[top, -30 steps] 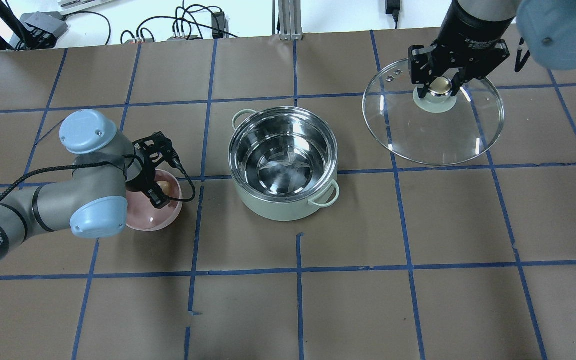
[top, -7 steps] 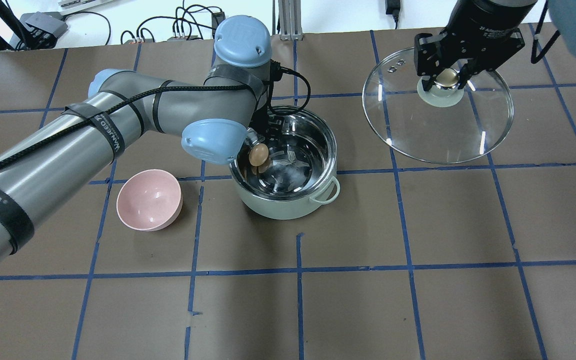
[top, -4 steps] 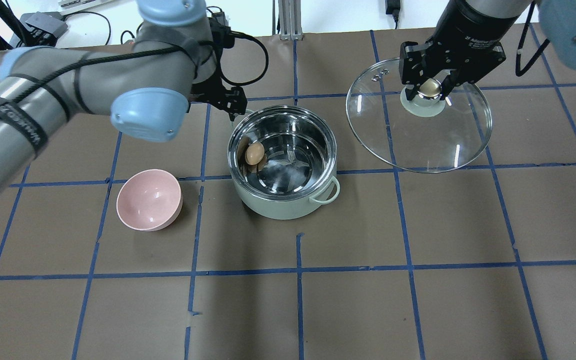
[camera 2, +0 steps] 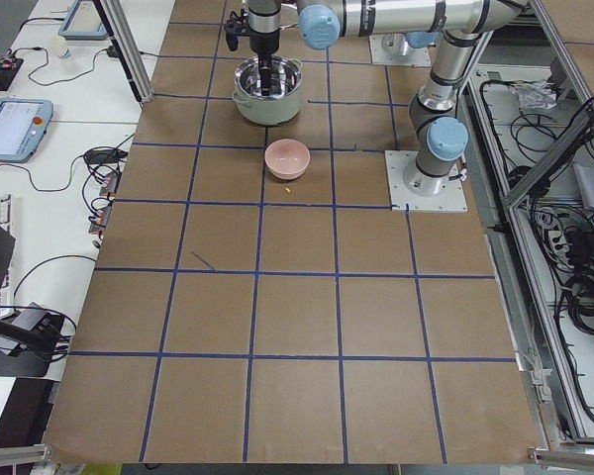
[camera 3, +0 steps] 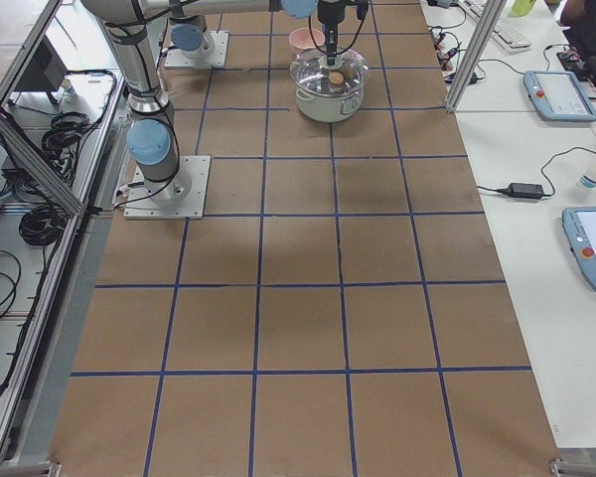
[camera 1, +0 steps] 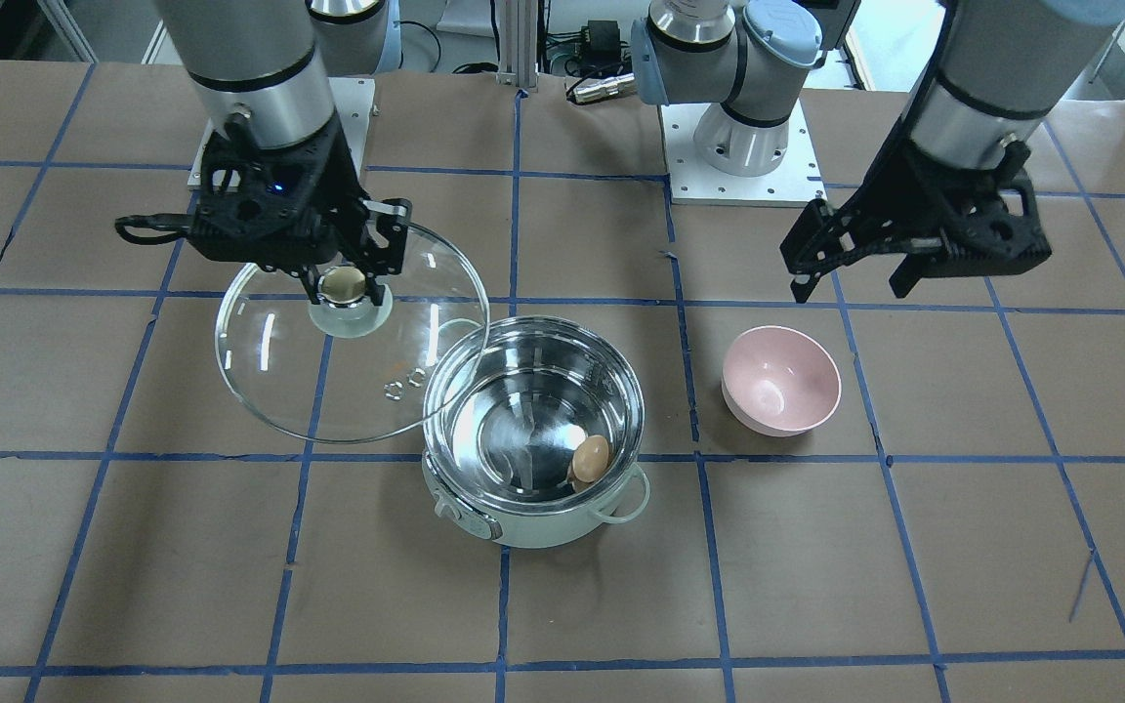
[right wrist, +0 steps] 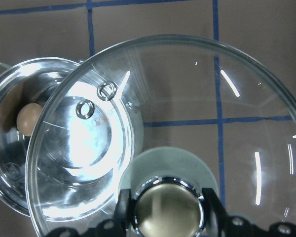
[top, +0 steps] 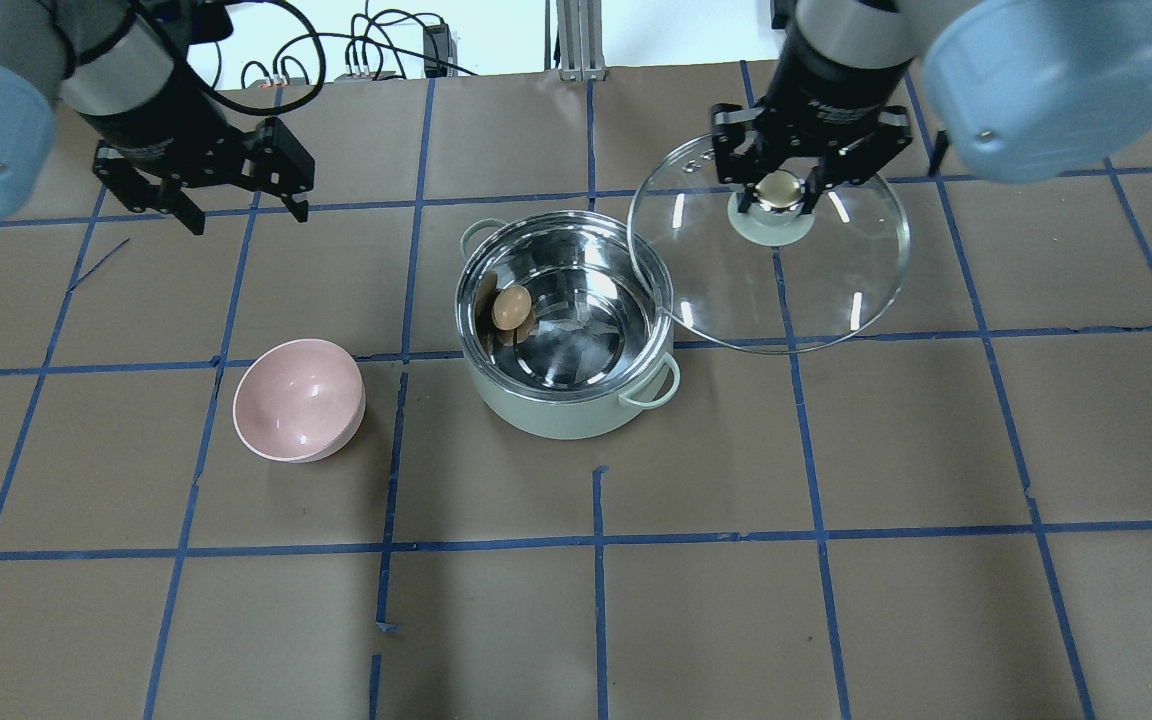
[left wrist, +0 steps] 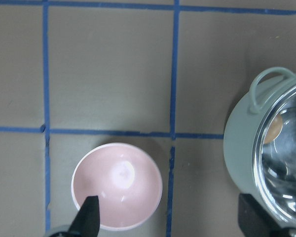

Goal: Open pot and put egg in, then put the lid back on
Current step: 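Raise the left gripper away while the right carries the lid over the pot, then lower the glass lid onto the pot with the right gripper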

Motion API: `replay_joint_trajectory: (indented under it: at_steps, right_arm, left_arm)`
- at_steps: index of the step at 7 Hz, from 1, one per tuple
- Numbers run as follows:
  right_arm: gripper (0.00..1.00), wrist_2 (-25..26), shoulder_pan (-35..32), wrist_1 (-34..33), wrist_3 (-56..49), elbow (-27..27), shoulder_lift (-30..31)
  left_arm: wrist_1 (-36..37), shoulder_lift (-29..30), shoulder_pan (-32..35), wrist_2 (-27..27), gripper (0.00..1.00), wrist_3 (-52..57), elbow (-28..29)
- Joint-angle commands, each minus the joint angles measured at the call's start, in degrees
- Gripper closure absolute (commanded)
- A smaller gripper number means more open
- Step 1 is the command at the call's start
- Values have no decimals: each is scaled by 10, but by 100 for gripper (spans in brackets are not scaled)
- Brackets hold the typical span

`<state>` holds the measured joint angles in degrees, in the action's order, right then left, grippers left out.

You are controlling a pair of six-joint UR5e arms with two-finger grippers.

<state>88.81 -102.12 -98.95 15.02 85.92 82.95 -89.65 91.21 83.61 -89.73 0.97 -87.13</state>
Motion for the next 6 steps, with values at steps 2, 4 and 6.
replay_joint_trajectory:
  at_steps: [2, 4, 6]
  right_arm:
    - [80, -22, -73, -100, 98, -2, -73]
    - [80, -22, -94, -137, 128, -3, -102]
    - [80, -21, -113, -165, 157, -3, -123]
  left_arm:
    - [-58, -15, 2, -26, 0, 5, 36]
    - [-9, -15, 2, -25, 1, -11, 13]
    - [2, -28, 4, -26, 1, -12, 3]
